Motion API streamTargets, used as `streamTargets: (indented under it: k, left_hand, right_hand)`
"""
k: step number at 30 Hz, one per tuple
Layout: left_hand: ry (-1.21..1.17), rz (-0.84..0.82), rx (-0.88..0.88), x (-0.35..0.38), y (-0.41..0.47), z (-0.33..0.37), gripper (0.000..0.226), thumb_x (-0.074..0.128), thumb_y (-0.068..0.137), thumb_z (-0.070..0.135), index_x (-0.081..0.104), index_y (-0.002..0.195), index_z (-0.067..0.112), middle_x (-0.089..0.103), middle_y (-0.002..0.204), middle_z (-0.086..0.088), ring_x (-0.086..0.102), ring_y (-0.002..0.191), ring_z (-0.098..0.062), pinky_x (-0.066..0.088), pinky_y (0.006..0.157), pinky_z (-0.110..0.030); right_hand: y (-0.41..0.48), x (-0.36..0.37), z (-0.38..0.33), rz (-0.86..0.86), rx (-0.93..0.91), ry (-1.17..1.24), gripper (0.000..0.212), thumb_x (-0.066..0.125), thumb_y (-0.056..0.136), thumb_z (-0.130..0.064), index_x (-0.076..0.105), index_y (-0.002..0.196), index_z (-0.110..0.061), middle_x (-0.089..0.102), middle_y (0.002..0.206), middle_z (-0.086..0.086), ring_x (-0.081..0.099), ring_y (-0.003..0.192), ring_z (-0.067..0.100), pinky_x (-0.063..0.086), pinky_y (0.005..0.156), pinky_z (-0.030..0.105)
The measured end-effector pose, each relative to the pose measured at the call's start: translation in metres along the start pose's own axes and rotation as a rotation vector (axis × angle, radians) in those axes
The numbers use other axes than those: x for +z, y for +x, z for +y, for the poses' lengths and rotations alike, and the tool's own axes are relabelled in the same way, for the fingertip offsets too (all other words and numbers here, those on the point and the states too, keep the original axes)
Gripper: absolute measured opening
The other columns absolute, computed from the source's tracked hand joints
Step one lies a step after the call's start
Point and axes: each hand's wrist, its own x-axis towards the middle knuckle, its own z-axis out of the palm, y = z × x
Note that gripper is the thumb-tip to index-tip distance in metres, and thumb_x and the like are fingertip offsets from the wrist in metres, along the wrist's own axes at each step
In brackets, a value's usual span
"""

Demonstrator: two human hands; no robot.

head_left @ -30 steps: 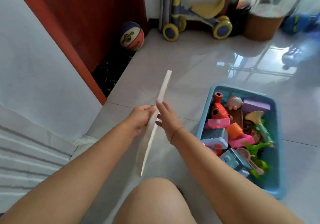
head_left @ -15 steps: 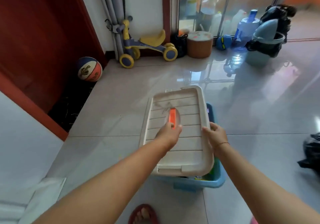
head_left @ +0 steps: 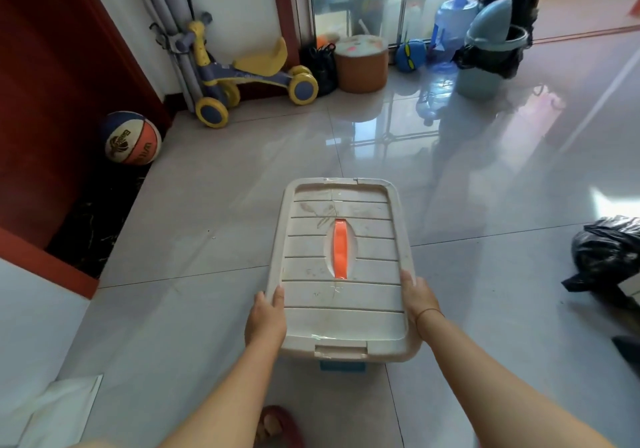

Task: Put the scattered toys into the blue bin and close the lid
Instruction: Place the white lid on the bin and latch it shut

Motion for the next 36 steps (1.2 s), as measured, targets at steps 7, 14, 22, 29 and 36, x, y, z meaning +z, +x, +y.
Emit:
streamTargets:
  k: [7, 14, 22, 29, 36]
  left_hand:
    - [-0.180, 0.159, -0.149, 0.006, -0.007, 0.001, 0.070, 0.048, 0.086, 0.060, 0.040, 0.130, 0.006, 0.049, 0.132, -0.019, 0.048, 0.118, -0.039, 0.039, 0.097, -0.046]
    - [-0.905, 0.051, -0.657, 0.044, -0.071, -0.014, 0.090, 0.063, 0.071, 0.066, 0.040, 0.132, 0.004, 0.047, 0.137, -0.016, 0.049, 0.122, -0.036, 0.042, 0.101, -0.047]
    - [-0.700, 0.086, -0.441, 0.014, -0.065, -0.057, 0.085, 0.078, 0.064, 0.056, 0.051, 0.120, -0.002, 0.059, 0.123, -0.016, 0.059, 0.109, -0.033, 0.047, 0.094, -0.037]
    - [-0.467, 0.022, -0.261, -0.031, -0.020, -0.063, 0.092, 0.072, 0.068, 0.059, 0.044, 0.128, -0.003, 0.053, 0.129, -0.019, 0.052, 0.117, -0.038, 0.043, 0.102, -0.044]
    - [-0.463, -0.018, -0.234, -0.038, 0.009, -0.068, 0.082, 0.076, 0.059, 0.063, 0.056, 0.111, 0.003, 0.064, 0.110, -0.015, 0.062, 0.099, -0.034, 0.050, 0.094, -0.048]
  right_hand:
    - [-0.014, -0.001, -0.008, 0.065, 0.065, 0.144, 0.053, 0.042, 0.095, -0.042, 0.055, 0.112, 0.006, 0.060, 0.115, 0.024, 0.055, 0.107, 0.038, 0.038, 0.080, 0.033]
    - [-0.107, 0.051, 0.009, 0.257, 0.329, 0.504, 0.052, 0.044, 0.095, -0.038, 0.045, 0.118, 0.009, 0.051, 0.128, 0.027, 0.048, 0.118, 0.039, 0.037, 0.092, 0.038]
    - [-0.159, 0.042, 0.047, 0.179, 0.482, 0.393, 0.056, 0.054, 0.088, -0.031, 0.040, 0.127, 0.007, 0.043, 0.135, 0.027, 0.042, 0.123, 0.039, 0.035, 0.100, 0.041]
    - [-0.055, -0.080, 0.021, 0.538, 0.059, 0.000, 0.074, 0.049, 0.082, -0.053, 0.034, 0.137, -0.006, 0.034, 0.144, 0.018, 0.034, 0.131, 0.037, 0.027, 0.105, 0.047]
    - [-0.007, -0.079, 0.035, -0.096, 0.140, 0.077, 0.080, 0.050, 0.057, -0.088, 0.059, 0.093, -0.017, 0.059, 0.100, 0.008, 0.056, 0.089, 0.022, 0.046, 0.084, 0.040]
